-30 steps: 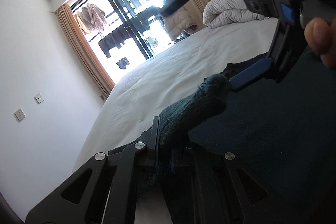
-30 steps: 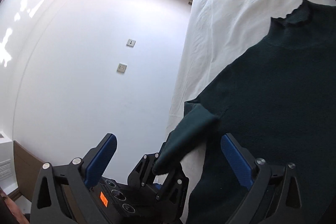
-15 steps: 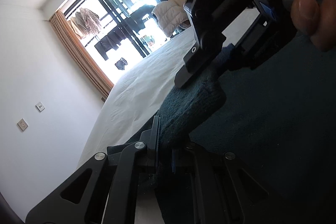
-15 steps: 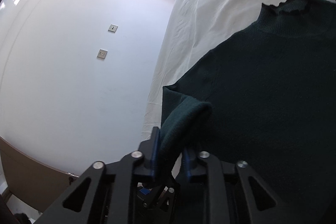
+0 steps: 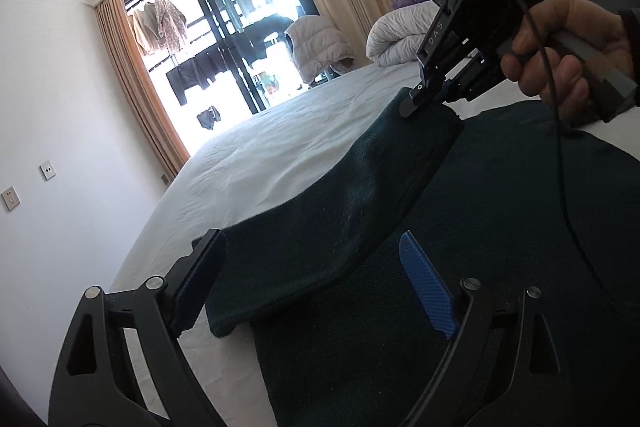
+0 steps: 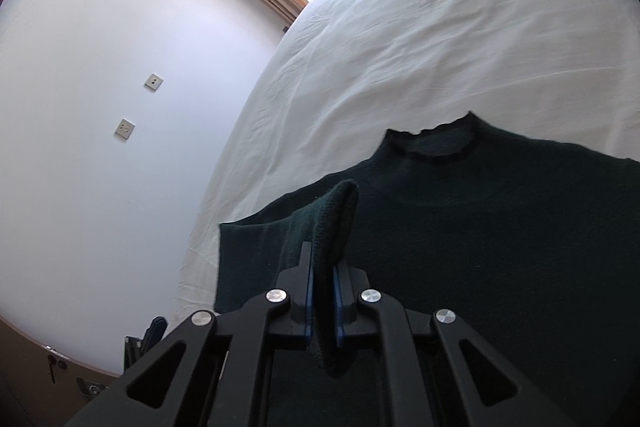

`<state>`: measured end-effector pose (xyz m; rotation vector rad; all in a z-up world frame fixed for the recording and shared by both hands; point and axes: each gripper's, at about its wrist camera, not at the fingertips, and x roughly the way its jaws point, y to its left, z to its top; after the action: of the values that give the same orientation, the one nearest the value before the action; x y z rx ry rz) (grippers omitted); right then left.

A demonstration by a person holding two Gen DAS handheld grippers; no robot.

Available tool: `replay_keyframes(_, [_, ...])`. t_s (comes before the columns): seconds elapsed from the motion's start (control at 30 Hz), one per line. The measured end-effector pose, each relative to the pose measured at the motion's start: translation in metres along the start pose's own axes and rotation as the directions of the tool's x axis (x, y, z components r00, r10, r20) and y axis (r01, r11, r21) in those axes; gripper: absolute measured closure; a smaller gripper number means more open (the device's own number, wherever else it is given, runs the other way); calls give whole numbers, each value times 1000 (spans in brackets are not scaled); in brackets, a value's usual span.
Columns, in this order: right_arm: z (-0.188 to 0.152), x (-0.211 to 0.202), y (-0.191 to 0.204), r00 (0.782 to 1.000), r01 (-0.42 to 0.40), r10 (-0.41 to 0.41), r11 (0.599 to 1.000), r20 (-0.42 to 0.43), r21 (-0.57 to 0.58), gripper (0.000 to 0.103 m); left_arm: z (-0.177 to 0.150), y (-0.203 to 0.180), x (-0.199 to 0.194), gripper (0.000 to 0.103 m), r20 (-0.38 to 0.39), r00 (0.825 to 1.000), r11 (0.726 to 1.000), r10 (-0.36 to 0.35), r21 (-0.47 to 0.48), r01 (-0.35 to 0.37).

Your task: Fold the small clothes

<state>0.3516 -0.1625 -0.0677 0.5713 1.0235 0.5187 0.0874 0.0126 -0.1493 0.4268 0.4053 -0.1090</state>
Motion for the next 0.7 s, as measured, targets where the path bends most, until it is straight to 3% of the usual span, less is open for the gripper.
replay_keyframes(0.1, [5, -4, -33, 998, 56, -57, 997, 15, 54, 94, -11, 5, -12, 14, 6, 1000, 1000, -10, -29, 10])
replay_keyframes(0.17, [4, -4, -50, 997, 75, -75, 994, 8, 76, 94, -20, 16, -28, 14, 3, 1000, 995, -2, -101, 3])
replay_keyframes(0.27, [-1, 0, -60, 997, 77, -77, 993, -6, 86, 94, -24, 46, -19, 14, -59, 998, 975, 4, -220, -17])
replay_keyframes(0.5, [-3, -11, -76, 994, 106, -107, 983, 0, 151, 94, -7, 140, 25, 15, -132, 991, 876, 11, -477, -73])
replay_keyframes(0.57, [-10, -20, -79, 998, 57, -56, 974, -13, 218, 94, -5, 155, 26, 15, -119, 993, 842, -8, -537, -58])
replay_keyframes(0.63, [-16, -29, -74, 1000, 30, -28, 974, -12, 225, 94, -7, 156, 25, 15, -117, 993, 834, -19, -549, -49])
replay_keyframes(0.7, [-17, -38, -74, 999, 37, -36, 972, -9, 234, 94, -12, 149, 34, 15, -142, 989, 847, -37, -529, -45])
